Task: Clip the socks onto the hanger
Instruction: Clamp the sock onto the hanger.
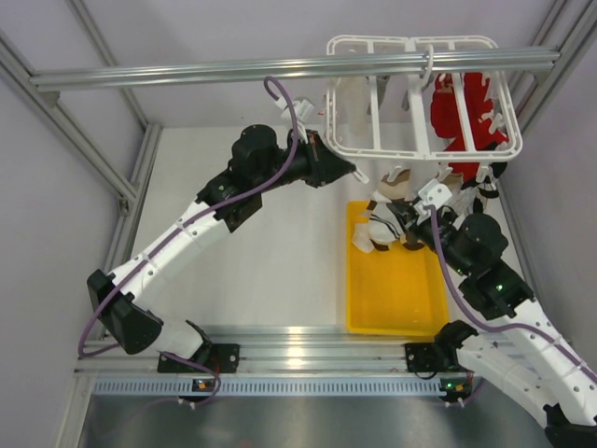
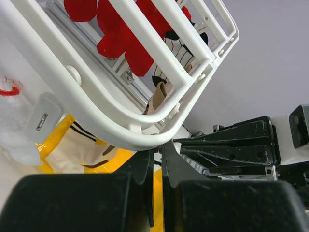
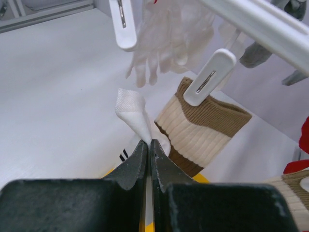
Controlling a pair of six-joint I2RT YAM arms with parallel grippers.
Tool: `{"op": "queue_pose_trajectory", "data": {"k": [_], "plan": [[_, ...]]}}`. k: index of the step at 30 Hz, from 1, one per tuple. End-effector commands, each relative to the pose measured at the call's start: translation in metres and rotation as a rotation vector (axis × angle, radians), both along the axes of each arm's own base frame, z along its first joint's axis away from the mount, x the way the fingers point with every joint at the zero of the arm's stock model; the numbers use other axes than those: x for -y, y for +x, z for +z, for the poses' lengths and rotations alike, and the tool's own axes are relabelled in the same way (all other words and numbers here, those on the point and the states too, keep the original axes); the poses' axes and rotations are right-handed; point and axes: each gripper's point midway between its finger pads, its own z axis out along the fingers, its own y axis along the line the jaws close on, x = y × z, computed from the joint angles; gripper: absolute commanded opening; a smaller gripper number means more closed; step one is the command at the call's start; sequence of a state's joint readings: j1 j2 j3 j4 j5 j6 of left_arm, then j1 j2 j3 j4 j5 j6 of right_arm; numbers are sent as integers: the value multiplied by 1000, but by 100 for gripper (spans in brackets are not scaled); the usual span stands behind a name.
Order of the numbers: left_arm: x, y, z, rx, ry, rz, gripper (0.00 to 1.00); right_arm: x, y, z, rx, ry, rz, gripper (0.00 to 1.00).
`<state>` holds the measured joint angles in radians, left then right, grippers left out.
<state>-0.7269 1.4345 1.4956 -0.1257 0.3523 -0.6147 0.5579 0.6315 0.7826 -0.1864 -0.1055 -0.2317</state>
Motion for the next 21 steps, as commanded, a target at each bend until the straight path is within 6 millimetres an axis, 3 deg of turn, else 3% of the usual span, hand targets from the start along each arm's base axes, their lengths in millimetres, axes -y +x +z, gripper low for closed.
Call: {"op": "queue_pose_trajectory", "data": {"k": [1, 7, 21], "plan": [[-2, -9, 10, 8, -32, -31, 0, 8, 8, 57, 165, 70, -54, 0], [1, -8, 7, -13, -32, -39, 0, 2, 11, 67, 205, 51, -43, 0], [7, -8, 9, -38, -54, -53, 0, -13, 11, 65, 206, 20, 8, 0]]}}
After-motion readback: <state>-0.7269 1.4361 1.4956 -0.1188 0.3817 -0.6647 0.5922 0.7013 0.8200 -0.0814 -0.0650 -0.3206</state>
